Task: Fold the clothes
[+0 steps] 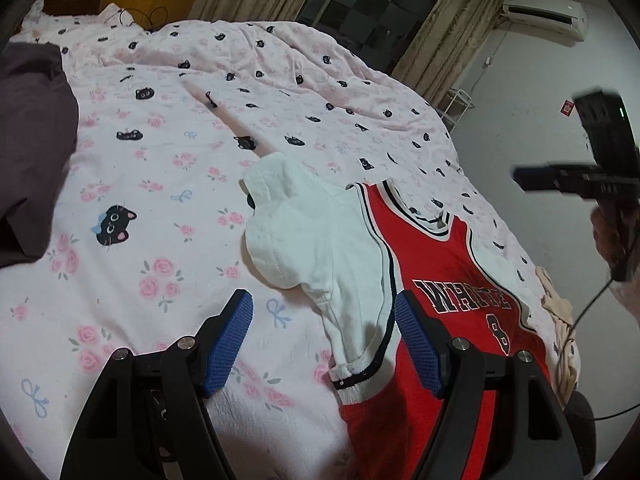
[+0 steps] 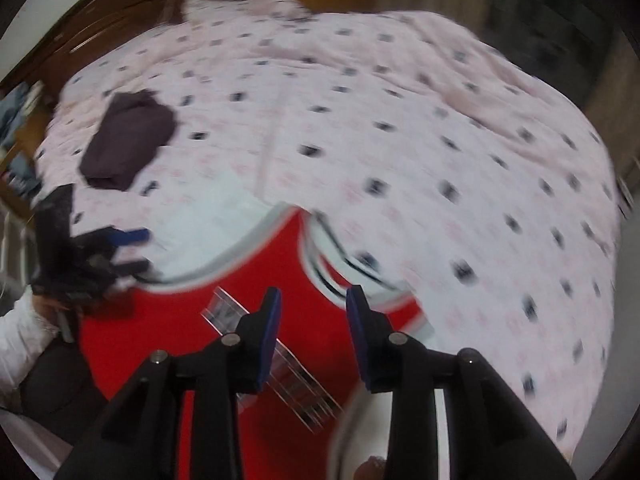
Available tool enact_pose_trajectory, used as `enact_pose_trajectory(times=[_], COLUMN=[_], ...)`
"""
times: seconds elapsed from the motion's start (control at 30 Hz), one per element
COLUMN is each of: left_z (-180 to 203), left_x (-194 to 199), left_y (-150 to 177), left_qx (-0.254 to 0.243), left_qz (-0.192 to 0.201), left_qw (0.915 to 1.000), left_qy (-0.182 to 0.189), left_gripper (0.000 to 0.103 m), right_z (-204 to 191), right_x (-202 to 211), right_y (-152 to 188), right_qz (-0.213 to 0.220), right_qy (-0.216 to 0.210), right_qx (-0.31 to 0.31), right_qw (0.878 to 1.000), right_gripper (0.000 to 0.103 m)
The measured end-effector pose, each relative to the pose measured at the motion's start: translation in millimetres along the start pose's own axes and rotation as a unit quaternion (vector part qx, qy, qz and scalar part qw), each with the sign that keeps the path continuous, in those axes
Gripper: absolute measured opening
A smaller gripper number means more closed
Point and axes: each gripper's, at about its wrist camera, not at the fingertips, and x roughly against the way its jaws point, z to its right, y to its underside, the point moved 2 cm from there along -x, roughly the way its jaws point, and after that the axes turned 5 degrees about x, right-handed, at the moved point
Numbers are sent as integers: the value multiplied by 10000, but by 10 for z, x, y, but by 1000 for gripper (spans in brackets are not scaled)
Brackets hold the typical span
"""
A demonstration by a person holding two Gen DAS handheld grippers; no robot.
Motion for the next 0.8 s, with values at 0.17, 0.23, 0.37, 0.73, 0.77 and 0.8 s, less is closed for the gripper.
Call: enact_pose_trajectory(times=[0.17,0.23,0.37,0.73,0.77,0.8], left_z=[-61,-85,-109,-144,-147,-150], left_x=[-51,-68,-80,-87,-86,-86], left_y=[-13,-18,-22,-36,-38,-39], left_qx=[236,310,399,550,565,579], left_qz=[-117,-142,-148,-153,-151,-148], left_qw=[9996,9993,9990,9981,9980,9979], left_qy=[119,146,155,230,239,249], left_gripper=[69,69,69,69,69,69], right_z=[-530,-691,-881,-942,-957,-973], right_x=[-631,-920,-1557,-2528,-2513,-2492], right_y=[-804,-1057,-1467,-1484,-1468,-1456], right_qz=[-338,-555,-1251,-2717,-2724,-2717], right_qy=[-706,-910,-975,-958,-1036,-1110], right_qx=[878,1159,1635,1712,1743,1778], right_qw=[9931,9875,9737,9422,9406,9393], right_gripper=[35,40,50,34,24,5])
